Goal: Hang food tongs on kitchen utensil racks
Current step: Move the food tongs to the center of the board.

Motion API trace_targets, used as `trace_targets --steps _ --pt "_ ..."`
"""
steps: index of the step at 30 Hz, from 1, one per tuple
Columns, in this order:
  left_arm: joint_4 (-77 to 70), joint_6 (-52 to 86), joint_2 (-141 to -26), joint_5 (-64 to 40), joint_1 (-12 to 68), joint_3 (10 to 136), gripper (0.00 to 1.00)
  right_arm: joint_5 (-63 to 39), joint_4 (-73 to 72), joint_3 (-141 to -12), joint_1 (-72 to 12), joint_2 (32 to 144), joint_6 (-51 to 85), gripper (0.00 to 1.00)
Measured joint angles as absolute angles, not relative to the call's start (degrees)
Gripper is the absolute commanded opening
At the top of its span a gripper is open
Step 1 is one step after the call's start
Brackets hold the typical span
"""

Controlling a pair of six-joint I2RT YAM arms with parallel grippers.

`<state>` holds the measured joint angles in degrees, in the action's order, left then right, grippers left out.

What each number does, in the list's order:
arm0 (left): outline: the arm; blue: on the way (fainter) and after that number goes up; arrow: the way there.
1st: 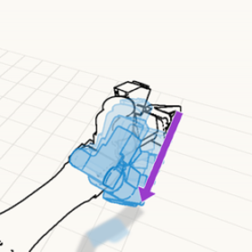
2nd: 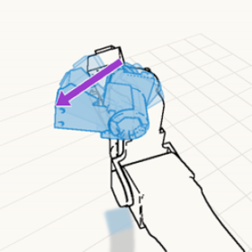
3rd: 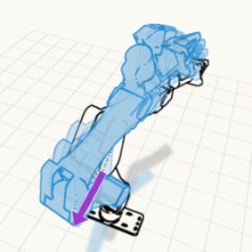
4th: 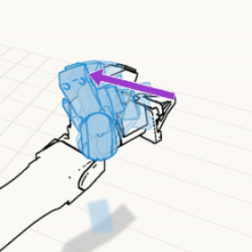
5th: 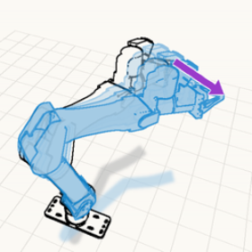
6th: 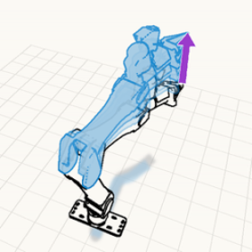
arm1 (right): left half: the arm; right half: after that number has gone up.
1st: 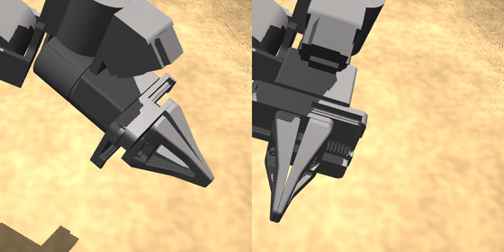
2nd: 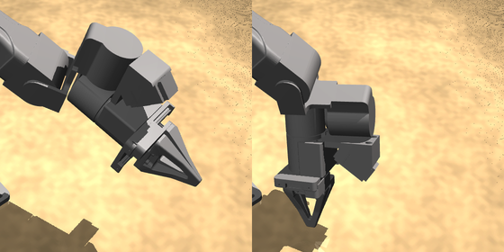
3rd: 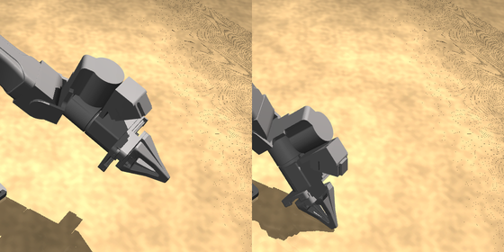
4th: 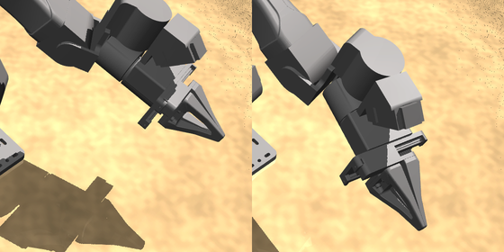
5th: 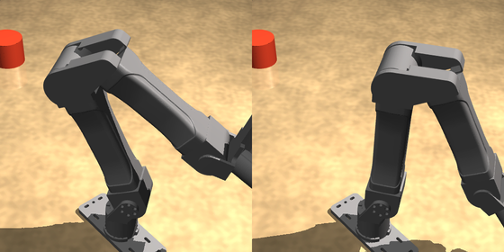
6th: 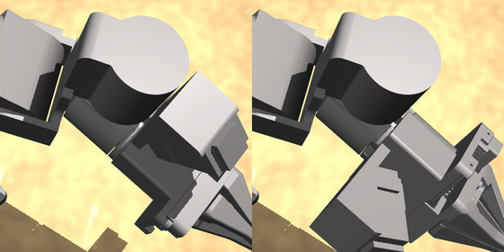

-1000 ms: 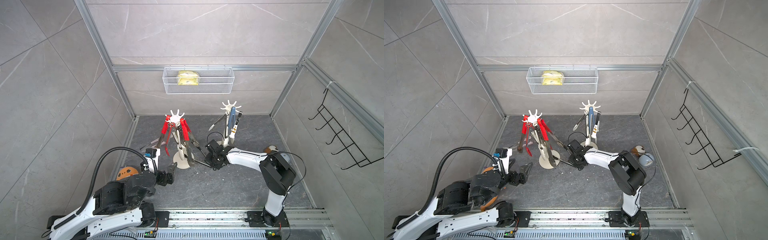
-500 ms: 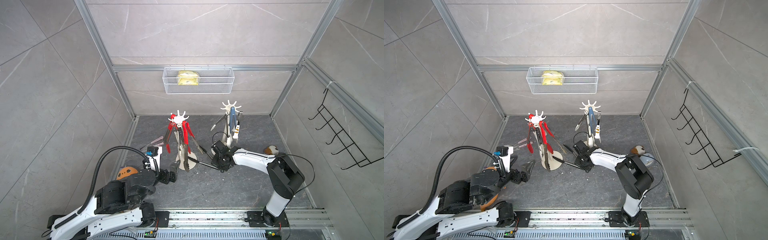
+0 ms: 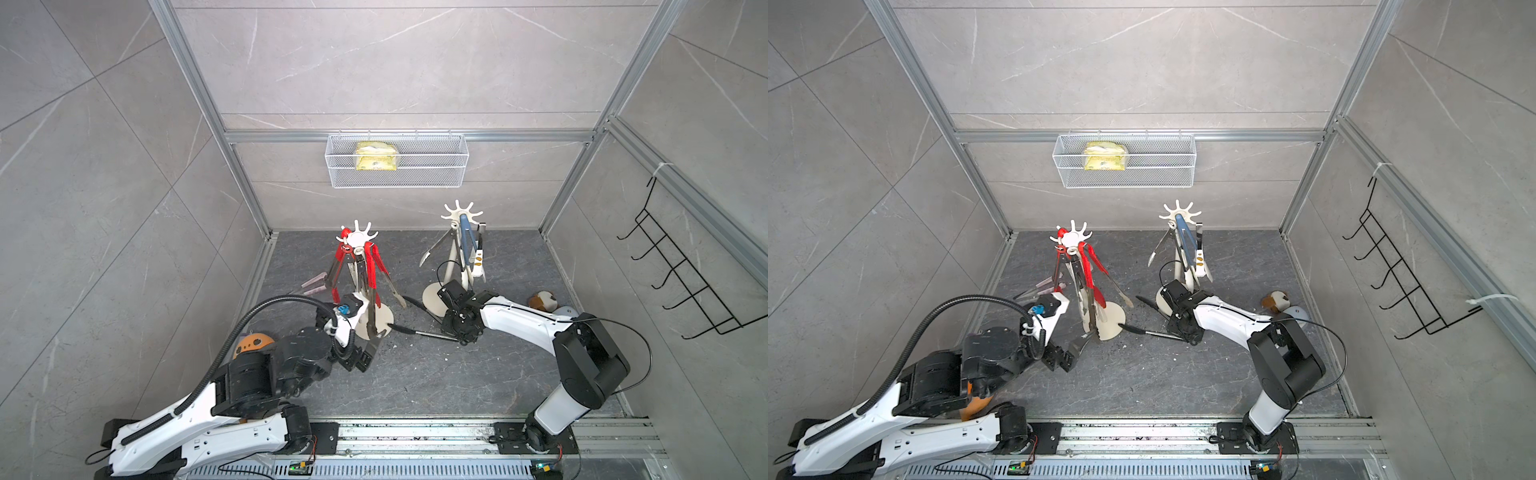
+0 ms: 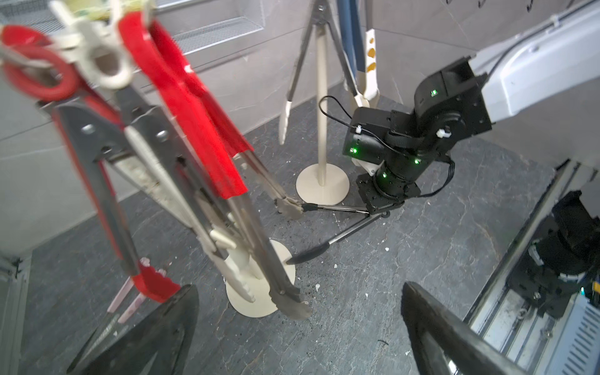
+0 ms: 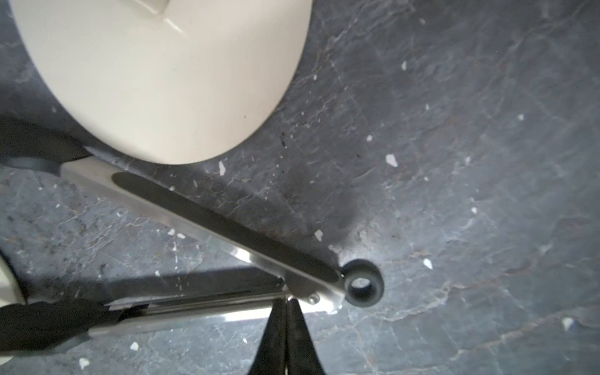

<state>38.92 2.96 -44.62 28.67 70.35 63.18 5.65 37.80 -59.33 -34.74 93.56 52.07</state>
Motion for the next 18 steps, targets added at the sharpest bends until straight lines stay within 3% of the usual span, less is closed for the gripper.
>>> trace_targets --steps 11,18 --pt "38.54 -9.54 -57.36 17.1 70.35 66.15 0.93 4.95 41.1 -56.34 -34.0 79.77 41.5 0.31" --pt "35.03 -11.77 -62.24 12.84 70.35 66.13 0.88 2.02 42.44 -51.07 -33.98 74.41 38.89 0.35"
